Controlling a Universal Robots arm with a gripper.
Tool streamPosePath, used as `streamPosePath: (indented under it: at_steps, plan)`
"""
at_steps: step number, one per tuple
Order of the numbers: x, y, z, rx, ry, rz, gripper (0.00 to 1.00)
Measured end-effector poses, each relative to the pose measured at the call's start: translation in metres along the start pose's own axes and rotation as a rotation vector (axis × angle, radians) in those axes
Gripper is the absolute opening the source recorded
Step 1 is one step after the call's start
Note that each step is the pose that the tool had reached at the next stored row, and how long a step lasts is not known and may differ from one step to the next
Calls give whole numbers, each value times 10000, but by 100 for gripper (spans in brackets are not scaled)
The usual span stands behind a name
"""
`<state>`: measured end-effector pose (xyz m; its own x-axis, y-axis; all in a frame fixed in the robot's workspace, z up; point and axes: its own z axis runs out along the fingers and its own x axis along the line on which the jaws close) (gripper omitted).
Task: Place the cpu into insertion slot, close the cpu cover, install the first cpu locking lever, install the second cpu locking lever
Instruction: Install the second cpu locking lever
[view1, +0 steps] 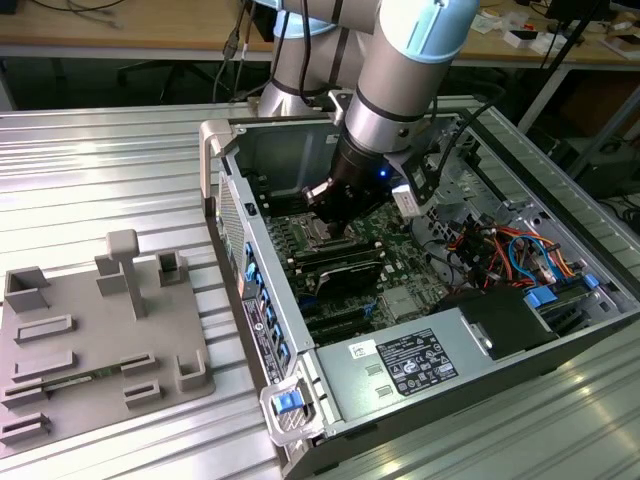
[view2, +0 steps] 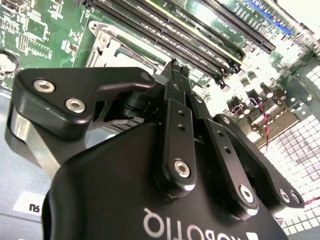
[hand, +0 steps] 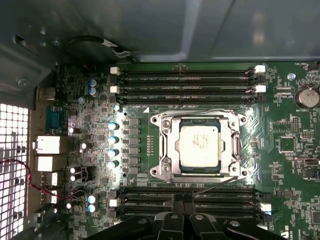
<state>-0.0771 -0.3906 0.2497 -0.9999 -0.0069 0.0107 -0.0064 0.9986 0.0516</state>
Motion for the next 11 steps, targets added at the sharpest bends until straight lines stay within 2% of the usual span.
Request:
streamPosePath:
  at_steps: [5,11]
  plan:
    - [43,-18,13,-9,2,1,11]
    - [125,-22,81,-65,8,0,11]
